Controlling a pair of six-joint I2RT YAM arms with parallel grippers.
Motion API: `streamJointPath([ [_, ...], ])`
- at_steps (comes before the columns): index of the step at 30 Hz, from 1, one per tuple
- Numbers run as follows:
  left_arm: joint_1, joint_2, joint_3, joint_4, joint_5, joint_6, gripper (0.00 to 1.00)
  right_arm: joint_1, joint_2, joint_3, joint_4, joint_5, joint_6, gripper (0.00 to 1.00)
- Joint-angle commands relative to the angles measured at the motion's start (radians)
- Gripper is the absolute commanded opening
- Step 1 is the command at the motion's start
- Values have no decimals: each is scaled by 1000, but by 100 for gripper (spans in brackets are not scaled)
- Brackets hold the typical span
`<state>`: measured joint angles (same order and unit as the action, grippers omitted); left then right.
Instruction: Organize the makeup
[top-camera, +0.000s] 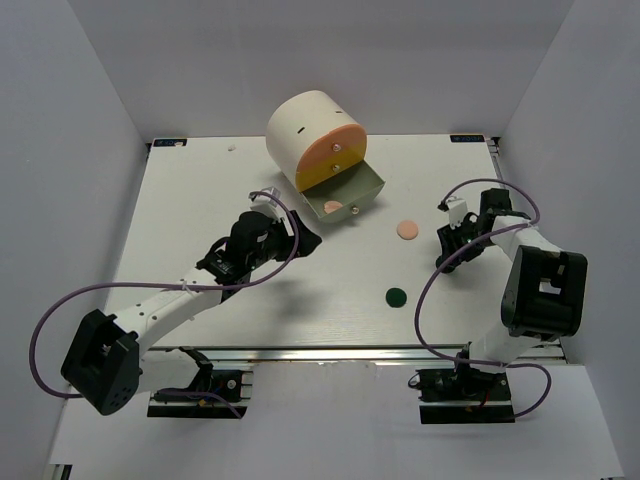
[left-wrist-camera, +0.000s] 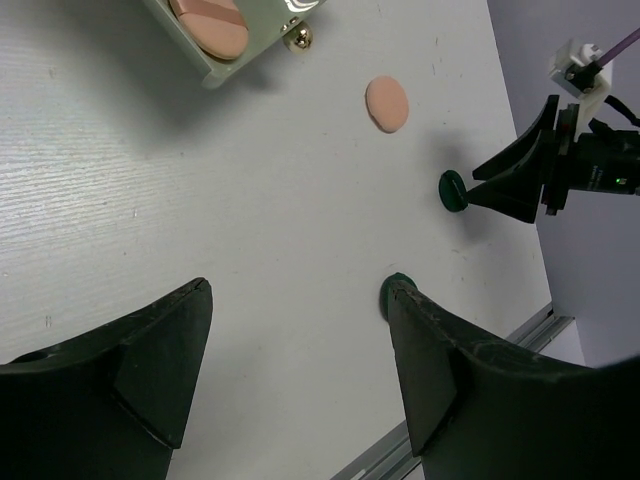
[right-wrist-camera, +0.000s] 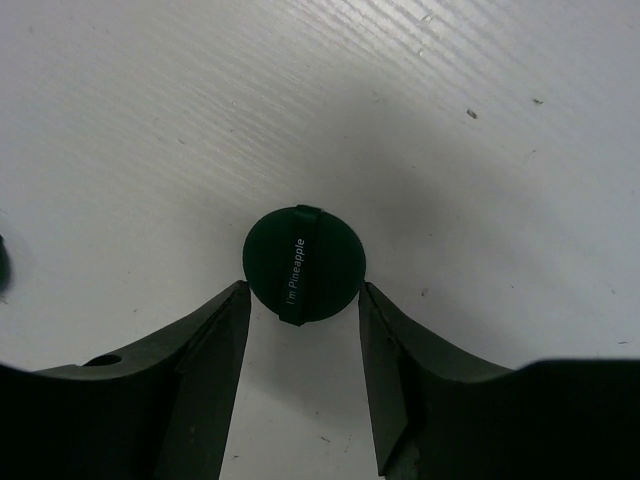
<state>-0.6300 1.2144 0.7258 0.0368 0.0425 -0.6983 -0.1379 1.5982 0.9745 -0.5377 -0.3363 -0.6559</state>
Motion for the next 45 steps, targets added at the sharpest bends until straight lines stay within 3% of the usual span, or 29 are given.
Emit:
streamJointPath([
  [1, 1, -19, -5, 15, 8, -4, 81, -5, 26, 12, -10, 28, -18, 53],
  [16, 1, 5, 4, 15, 7, 0, 81, 17, 101, -26, 79, 88, -21, 49],
  [19, 1, 5, 3, 17, 7, 0, 81, 18, 109, -36, 81, 80, -21, 44],
  [26, 3, 5, 1, 17, -1, 0, 81, 18, 102, -13, 41, 4, -45, 1],
  [34, 1, -9, -6, 11, -18, 0, 82, 37, 19, 159, -5, -232, -30, 0],
  [38, 1, -22, -9, 0, -29, 0, 82, 110, -3, 243, 39, -319, 21, 0],
  [45, 3, -56, -22, -23, -70, -6, 82, 325, 57, 397, 237, -227, 235, 0],
])
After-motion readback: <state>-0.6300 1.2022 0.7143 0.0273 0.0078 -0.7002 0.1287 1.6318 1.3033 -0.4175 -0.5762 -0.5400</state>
